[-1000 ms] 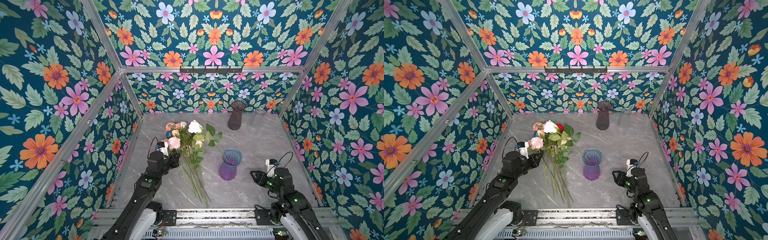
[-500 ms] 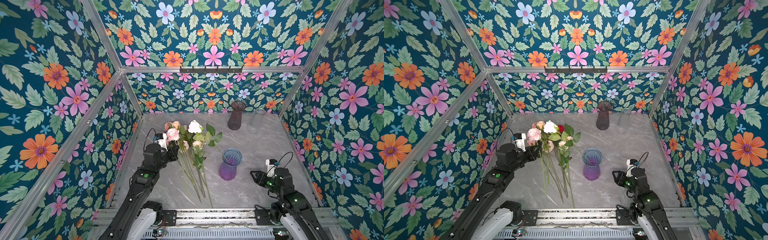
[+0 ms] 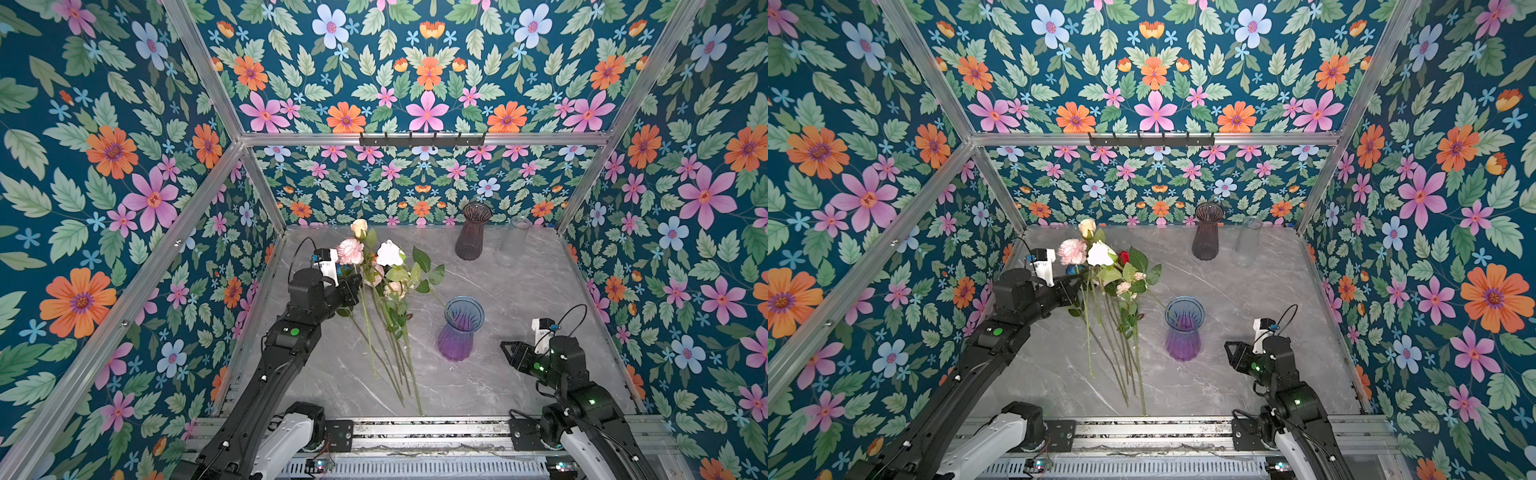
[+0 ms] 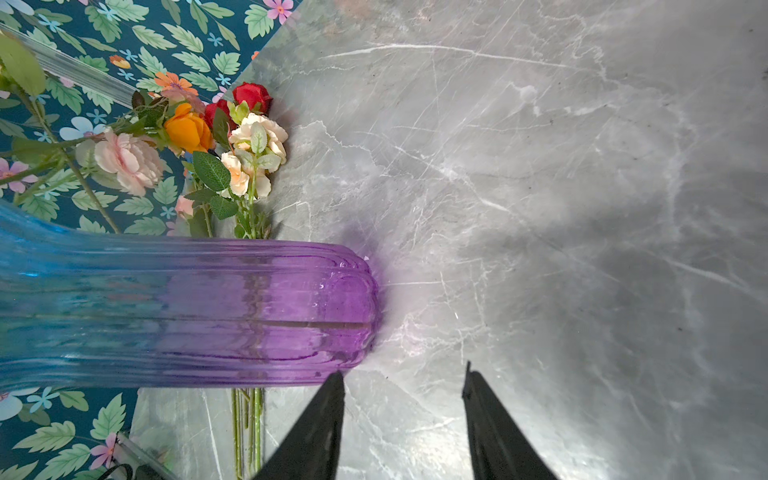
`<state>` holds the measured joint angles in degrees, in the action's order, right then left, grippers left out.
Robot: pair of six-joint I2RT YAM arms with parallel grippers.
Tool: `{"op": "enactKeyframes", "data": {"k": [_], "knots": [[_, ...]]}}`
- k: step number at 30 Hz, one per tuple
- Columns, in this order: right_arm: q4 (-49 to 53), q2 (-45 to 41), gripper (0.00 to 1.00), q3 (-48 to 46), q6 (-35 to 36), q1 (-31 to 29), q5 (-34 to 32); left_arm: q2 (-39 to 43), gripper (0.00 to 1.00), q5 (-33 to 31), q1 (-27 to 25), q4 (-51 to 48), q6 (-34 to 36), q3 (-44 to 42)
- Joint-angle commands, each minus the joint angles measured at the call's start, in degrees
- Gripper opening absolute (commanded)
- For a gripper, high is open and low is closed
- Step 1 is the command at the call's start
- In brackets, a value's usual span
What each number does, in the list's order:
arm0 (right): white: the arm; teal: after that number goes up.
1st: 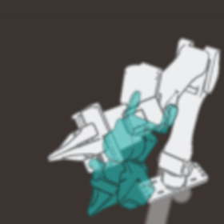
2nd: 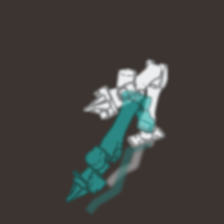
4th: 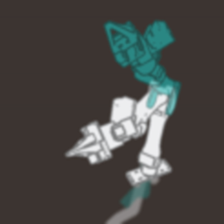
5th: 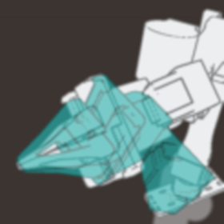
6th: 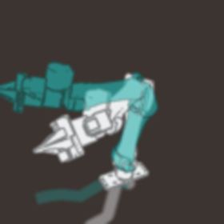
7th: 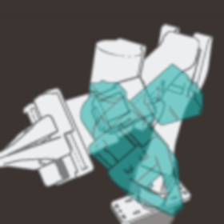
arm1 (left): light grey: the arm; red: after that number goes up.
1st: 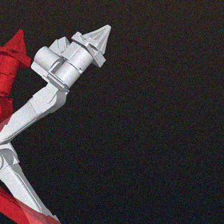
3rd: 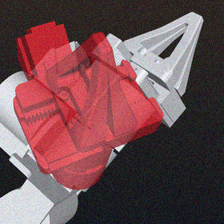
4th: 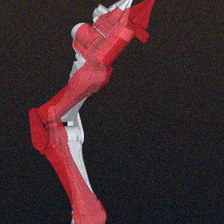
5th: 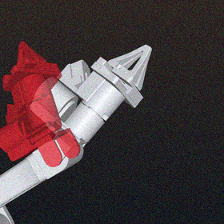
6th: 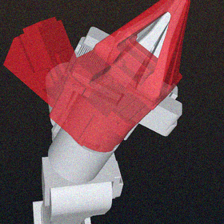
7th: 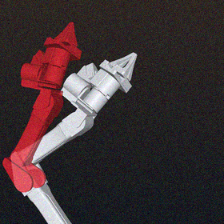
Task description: Arrange the flowers into the vase
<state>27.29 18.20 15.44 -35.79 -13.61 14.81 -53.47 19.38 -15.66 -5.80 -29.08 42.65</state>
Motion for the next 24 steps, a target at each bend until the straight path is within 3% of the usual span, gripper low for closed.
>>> {"op": "enactKeyframes", "data": {"k": [1, 2, 3, 5, 6, 9, 15, 20, 24], "knots": [[0.29, -0.18, 0.48, -0.14, 0.38, -0.02, 0.3, -1.55, 0.0, -0.35, 0.04, 5.61, 0.02, -6.01], [0.27, -0.18, 0.48, -0.13, 0.4, -0.02, 0.39, -2.07, 0.01, 0.16, 0.04, 6.88, -0.54, -8.19], [0.21, -0.2, 0.48, -0.07, 0.38, -0.02, 0.35, -2.3, 0.11, 0.79, 0.02, 7.97, -1.19, -10.13], [0.18, -0.09, 0.49, -0.12, 0.37, -0.02, 0.4, -1.35, 0.47, 1.24, 0.03, 9.13, -2.47, -13.03], [0.13, 0.0, 0.49, -0.15, 0.39, -0.02, 0.39, -0.01, 0.6, 0.71, 0.02, 9.08, -2.88, -14.07], [-0.04, 0.33, 0.48, -0.09, 0.42, -0.01, 0.46, 3.74, 0.76, -2.51, 0.02, 5.46, -2.38, -14.39], [-0.04, 0.4, 0.48, -0.14, 0.41, -0.02, 0.45, 5.66, 0.75, -4.22, 0.04, -2.55, 0.07, -10.0], [-0.07, 0.43, 0.48, -0.11, 0.39, -0.01, 0.48, 4.32, 0.65, -0.65, -0.06, -1.18, -1.94, -11.57], [-0.13, 0.43, 0.48, -0.14, 0.39, -0.02, 0.43, 1.53, 0.48, 0.33, -0.03, 3.39, -4.01, -16.53]]}}
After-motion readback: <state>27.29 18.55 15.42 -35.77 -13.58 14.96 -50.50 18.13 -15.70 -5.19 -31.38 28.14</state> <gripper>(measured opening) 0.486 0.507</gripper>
